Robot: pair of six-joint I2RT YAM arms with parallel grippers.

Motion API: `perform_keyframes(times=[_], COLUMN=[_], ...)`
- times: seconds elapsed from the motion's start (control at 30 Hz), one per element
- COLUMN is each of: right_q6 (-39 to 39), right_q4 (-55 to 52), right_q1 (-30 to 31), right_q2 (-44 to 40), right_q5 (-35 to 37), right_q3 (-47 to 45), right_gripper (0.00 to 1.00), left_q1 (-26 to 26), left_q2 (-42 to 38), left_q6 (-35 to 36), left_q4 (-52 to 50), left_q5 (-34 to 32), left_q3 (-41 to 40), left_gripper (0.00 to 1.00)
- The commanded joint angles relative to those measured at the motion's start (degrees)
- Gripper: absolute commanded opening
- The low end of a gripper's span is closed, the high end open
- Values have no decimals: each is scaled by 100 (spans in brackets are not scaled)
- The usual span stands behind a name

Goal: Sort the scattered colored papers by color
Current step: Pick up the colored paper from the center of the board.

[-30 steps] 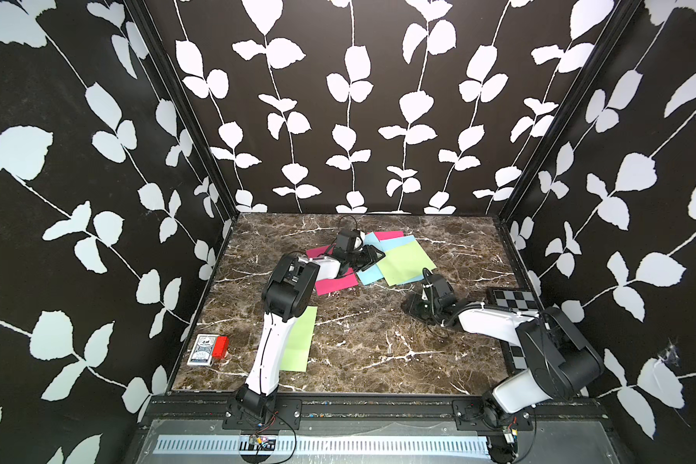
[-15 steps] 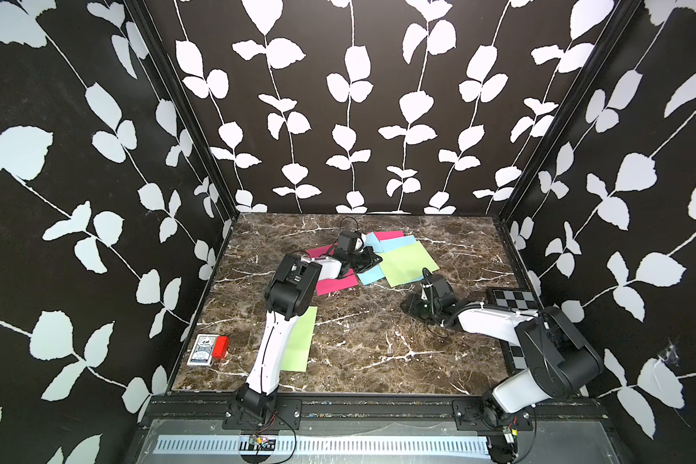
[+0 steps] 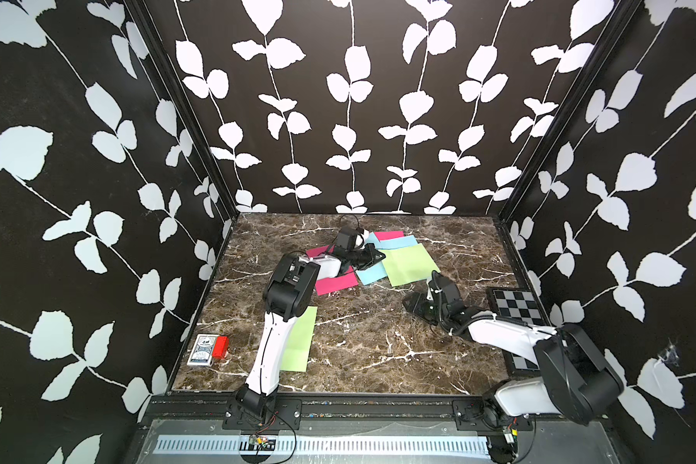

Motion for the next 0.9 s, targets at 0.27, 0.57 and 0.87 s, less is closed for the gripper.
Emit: perform_keyframes(times=[0.27, 0.57, 0.87], right_q6=[1590, 2543, 3722], right_q4=[3057, 5201, 7051], right_q1=[-69, -69, -36], right_q2=[-583, 417, 2176], right_q5=[759, 916, 711], right_q3=[-1268, -1285, -700], right_gripper=[74, 75, 77], left_q1=[33, 38, 133], left_q2=[-1397, -1674, -1963], left_q6=[-199, -984, -1553], left_q4=[746, 1753, 2800], left_q5=[244, 194, 21], left_q3=[-499, -864, -1466], left_gripper=[0, 0, 0])
